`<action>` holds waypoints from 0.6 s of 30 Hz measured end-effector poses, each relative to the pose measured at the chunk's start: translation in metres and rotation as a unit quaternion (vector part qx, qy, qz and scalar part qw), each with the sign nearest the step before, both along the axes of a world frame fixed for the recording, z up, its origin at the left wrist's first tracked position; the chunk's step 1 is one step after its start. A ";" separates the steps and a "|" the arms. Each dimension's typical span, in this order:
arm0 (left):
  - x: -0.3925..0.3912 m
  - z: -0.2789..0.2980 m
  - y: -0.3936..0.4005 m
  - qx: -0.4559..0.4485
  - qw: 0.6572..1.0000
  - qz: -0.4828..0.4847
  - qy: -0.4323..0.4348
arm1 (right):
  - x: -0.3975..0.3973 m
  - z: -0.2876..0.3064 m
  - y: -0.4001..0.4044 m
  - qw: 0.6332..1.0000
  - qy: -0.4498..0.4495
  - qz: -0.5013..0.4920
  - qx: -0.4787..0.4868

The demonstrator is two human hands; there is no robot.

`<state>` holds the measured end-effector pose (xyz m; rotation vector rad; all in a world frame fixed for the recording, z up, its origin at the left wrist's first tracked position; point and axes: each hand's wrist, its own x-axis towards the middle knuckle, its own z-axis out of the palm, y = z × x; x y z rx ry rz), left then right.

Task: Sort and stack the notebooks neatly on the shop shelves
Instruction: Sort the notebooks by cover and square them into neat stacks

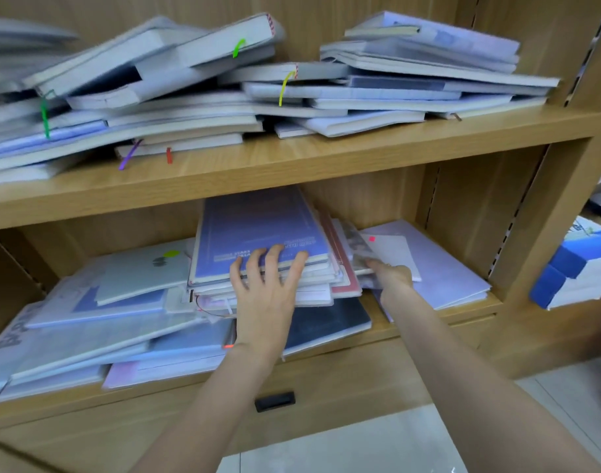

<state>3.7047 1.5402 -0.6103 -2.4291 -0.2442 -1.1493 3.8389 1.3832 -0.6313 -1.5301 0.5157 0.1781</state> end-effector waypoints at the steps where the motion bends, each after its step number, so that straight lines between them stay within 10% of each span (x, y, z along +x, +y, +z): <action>1: 0.000 0.000 0.001 0.001 1.000 0.002 0.010 | 0.004 -0.004 -0.001 1.000 0.002 0.008 0.006; 18: -0.004 0.034 0.010 -0.074 0.997 -0.013 0.020 | -0.053 0.089 -0.061 0.971 -0.219 -0.007 0.093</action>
